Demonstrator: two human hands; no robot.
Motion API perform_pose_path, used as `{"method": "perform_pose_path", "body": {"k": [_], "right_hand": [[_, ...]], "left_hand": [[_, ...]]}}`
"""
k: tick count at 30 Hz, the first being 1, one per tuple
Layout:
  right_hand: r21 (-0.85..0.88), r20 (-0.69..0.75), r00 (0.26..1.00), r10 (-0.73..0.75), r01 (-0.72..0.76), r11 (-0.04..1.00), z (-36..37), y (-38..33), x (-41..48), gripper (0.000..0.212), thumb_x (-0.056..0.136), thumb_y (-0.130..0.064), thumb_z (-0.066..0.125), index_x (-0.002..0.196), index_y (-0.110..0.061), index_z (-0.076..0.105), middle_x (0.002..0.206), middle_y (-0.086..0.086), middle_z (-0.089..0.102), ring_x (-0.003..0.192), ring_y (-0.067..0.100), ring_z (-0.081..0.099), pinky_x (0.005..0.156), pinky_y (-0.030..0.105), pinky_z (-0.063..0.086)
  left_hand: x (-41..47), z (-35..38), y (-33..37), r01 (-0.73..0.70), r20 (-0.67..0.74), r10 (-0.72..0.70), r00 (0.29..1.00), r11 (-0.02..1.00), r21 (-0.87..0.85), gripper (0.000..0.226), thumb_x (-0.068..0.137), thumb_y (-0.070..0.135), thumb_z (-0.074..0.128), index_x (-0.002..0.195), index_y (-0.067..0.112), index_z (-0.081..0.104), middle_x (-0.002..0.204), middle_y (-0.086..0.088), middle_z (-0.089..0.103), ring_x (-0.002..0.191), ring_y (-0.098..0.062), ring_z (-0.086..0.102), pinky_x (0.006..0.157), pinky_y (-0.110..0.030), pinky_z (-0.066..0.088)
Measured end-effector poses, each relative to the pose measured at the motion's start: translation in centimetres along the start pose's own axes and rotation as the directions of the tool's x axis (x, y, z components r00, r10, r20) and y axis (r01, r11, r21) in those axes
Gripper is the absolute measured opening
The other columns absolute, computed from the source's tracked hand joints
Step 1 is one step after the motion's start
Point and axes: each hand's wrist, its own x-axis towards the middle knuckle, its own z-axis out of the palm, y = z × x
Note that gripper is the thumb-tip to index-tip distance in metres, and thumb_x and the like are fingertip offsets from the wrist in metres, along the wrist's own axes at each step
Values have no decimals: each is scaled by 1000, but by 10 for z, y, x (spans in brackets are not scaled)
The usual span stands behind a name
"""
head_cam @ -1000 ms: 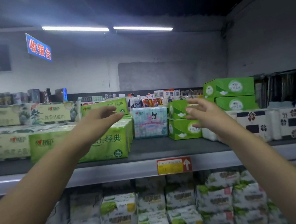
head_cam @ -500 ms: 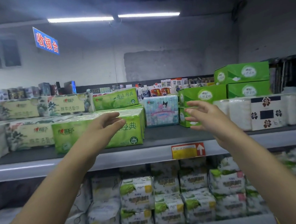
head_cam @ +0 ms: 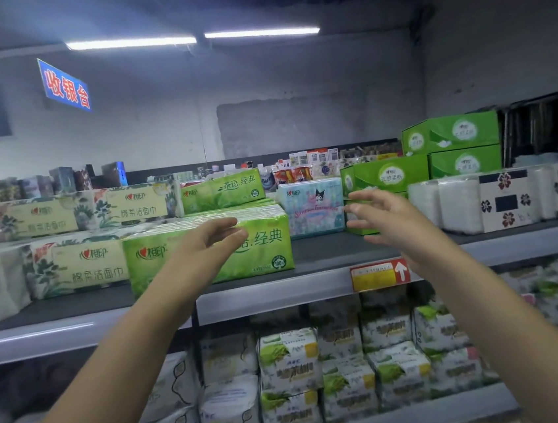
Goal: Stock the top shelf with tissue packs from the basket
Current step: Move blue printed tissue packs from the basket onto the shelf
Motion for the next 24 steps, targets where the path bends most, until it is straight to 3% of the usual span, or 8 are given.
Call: {"method": "perform_pose_path", "body": {"k": [5,12,18,22,24], "right_hand": [[-44,0,1000,-17,16,999,-8,-5,3,27,96,-27,52,123,-25,54,123,-3,60,99,9,63,92,36,48],[-73,33,999,-19,22,997,-11,0,6,16,97,-27,51,111,-31,56,120,-6,61,99,6,63,92,34,48],[-19,52,995,87,-86,996,-15,33,-12,16,96,-28,53,111,-28,59,119,-7,63,99,7,65,93,36,50],[5,53,987,150,-150,989,-23,50,-27,18,96,-25,53,113,-24,60,115,-6,67,99,10,66,85,30,52],[11,35,985,168,-168,986,-23,63,-37,14,96,-25,52,107,-26,61,115,-5,67,102,10,65,89,32,50]], "left_hand": [[3,9,3,1,21,0,1000,999,-39,41,93,32,60,132,22,55,123,7,61,117,-12,56,108,-38,40],[9,19,-8,21,36,-17,999,993,-113,40,92,32,60,131,23,55,125,7,61,119,-12,56,105,-35,42],[-11,38,-35,20,103,-11,995,996,-90,38,88,37,61,126,31,56,121,16,63,114,0,57,109,-34,39],[-26,52,-50,62,126,-45,991,989,-134,37,89,35,60,125,30,58,121,14,65,115,-4,58,107,-34,41],[-35,59,-60,96,135,-74,988,983,-159,37,88,37,61,124,30,59,121,13,66,115,-4,59,108,-34,41]]}}
